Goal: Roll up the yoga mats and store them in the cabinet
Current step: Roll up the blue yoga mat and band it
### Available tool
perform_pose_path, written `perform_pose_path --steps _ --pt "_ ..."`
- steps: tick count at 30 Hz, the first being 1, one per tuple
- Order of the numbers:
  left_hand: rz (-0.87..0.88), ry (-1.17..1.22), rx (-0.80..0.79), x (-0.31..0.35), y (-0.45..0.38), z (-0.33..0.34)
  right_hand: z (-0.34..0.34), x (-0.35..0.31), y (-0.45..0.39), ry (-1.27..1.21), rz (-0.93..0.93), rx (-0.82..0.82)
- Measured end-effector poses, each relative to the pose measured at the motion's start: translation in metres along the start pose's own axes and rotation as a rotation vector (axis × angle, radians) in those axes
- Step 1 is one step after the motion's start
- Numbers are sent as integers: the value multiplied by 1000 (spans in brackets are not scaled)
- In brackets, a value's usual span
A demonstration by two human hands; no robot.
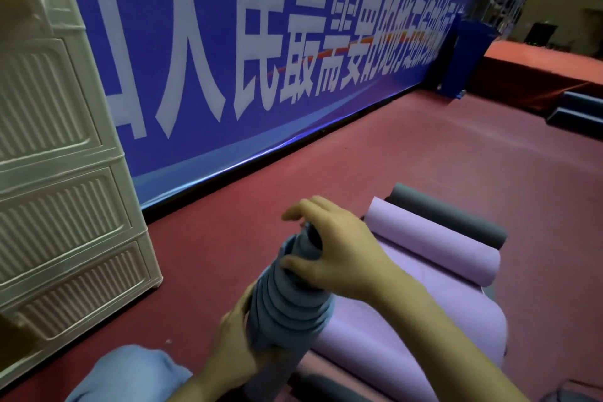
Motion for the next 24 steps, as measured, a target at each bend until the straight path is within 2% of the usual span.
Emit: perform_pose_path --steps 4,10,15,20,24 --pt "-135 56 8 -18 11 3 5 13 14 -201 115 26" --pt "-161 60 -7 -21 15 10 56 27 21 -285 216 164" --pt "-116 12 -32 -21 12 5 91 38 35 -258 268 185" --pt "-64 14 45 4 -4 -2 66 26 19 -231 197 234" --pt "-74 15 3 -5 -8 -4 62 16 16 -149 169 148"
Point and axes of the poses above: each hand's wrist, its own y-axis away from the middle knuckle, its own z-axis out of the palm, x = y × z, the point moved 6 cm from there along -y, towards the middle knuckle, and after that the axes turned 11 degrees about z, right-handed, at the moved point
